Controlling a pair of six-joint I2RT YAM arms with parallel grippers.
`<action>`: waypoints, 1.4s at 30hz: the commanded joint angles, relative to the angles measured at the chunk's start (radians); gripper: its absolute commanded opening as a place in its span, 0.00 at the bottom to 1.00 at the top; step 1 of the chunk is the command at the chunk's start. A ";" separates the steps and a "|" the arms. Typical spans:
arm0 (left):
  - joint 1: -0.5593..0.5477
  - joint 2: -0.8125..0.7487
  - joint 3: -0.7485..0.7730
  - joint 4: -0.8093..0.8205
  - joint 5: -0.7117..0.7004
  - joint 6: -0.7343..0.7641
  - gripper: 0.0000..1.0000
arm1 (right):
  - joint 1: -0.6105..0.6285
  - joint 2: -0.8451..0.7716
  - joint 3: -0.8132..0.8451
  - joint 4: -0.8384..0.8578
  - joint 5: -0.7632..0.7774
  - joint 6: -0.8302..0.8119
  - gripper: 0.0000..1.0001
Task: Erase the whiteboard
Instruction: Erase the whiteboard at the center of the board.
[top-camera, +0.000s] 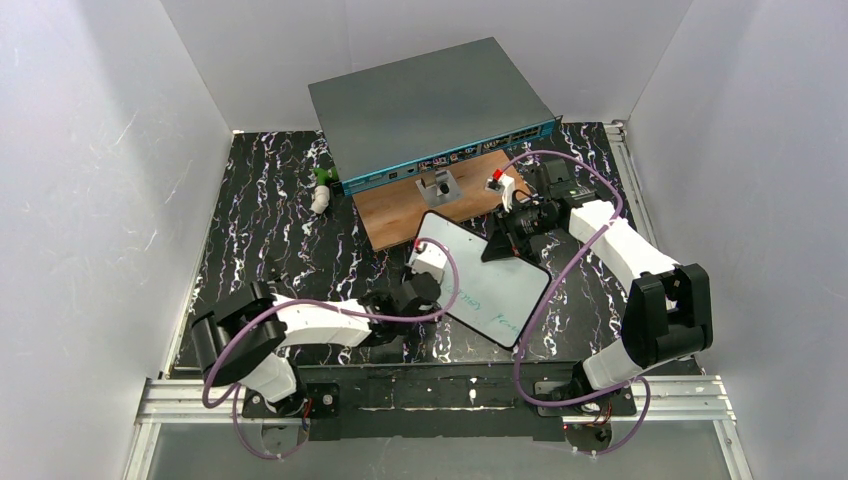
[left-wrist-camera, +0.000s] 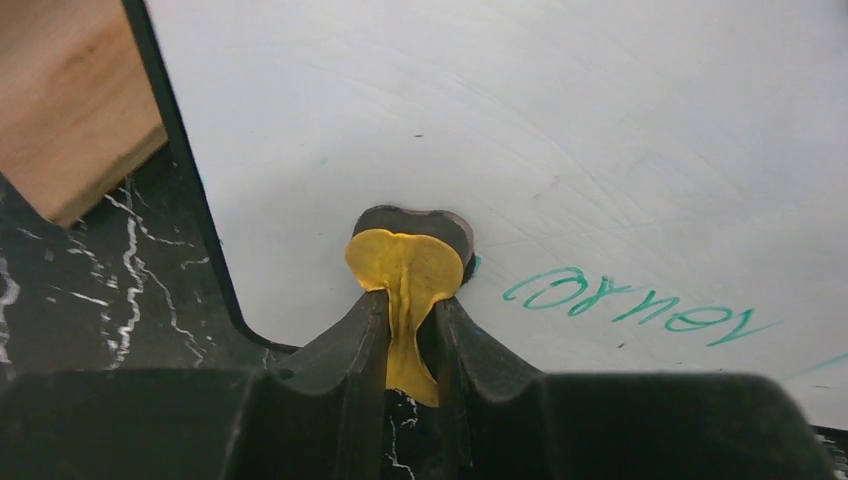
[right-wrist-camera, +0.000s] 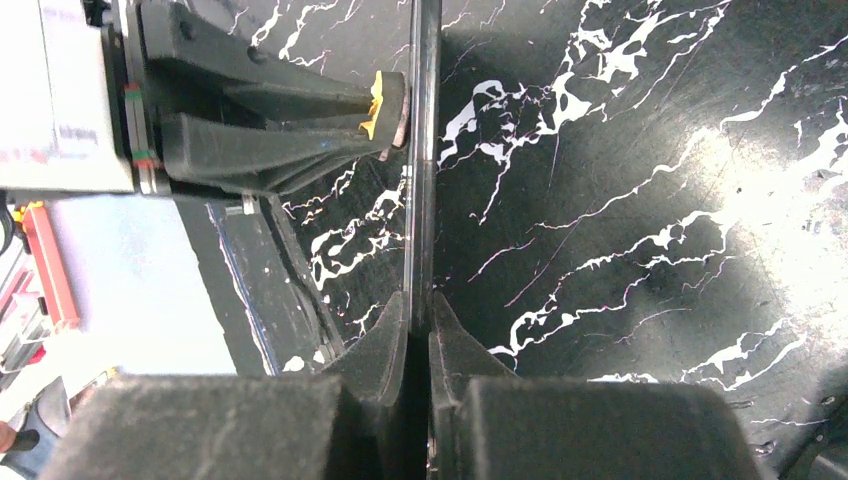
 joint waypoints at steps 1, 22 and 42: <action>0.116 -0.075 -0.083 0.005 0.076 -0.204 0.00 | 0.056 0.008 -0.004 -0.045 -0.077 -0.077 0.01; -0.097 0.152 0.059 0.095 0.212 0.109 0.00 | 0.056 0.009 -0.004 -0.045 -0.077 -0.078 0.01; 0.056 0.012 -0.054 0.136 0.201 -0.027 0.00 | 0.056 0.011 -0.006 -0.044 -0.079 -0.078 0.01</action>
